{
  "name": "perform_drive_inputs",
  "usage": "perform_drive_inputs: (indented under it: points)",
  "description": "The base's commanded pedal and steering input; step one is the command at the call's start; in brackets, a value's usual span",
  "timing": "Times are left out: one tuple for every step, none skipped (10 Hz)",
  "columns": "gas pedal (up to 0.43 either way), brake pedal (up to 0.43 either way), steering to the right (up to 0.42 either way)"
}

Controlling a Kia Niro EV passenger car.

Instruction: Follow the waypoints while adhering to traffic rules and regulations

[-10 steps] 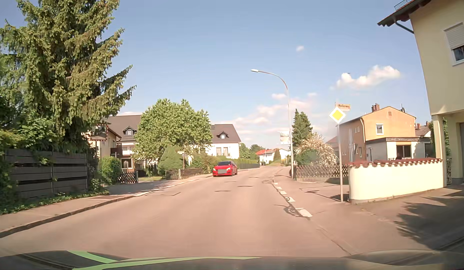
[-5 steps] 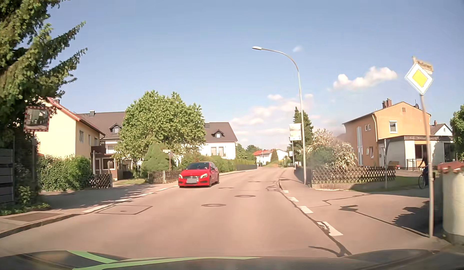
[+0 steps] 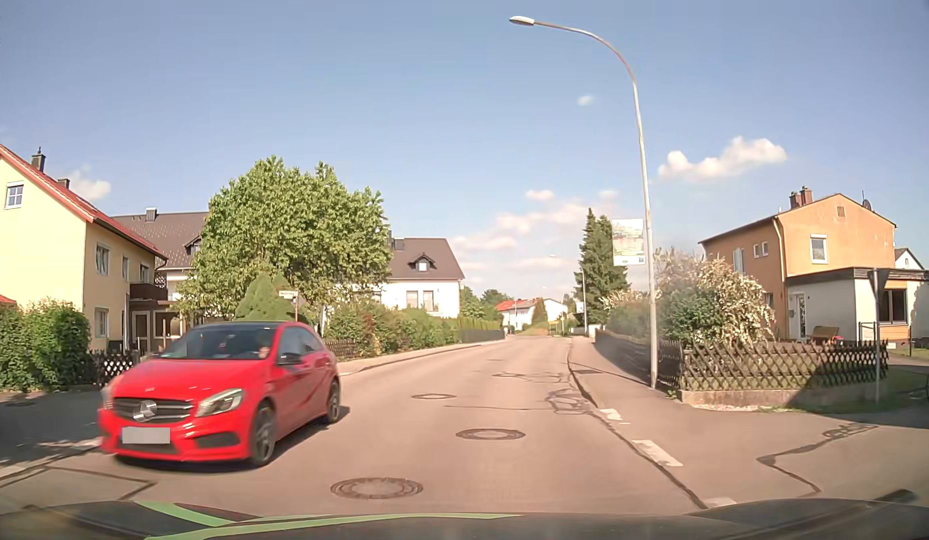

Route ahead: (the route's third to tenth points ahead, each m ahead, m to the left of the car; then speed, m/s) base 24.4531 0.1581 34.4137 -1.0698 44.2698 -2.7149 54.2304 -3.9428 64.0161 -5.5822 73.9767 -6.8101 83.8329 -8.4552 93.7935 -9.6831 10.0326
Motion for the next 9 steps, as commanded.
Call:
perform_drive_inputs:
  points:
    - [0.059,0.0,0.026]
    - [0.039,0.0,0.027]
    - [0.039,0.0,0.028]
    - [0.039,0.0,0.03]
    - [0.039,0.0,0.034]
    - [0.039,0.0,0.036]
    - [0.039,0.0,0.036]
    - [0.039,0.0,0.036]
    - [0.039,0.0,0.036]
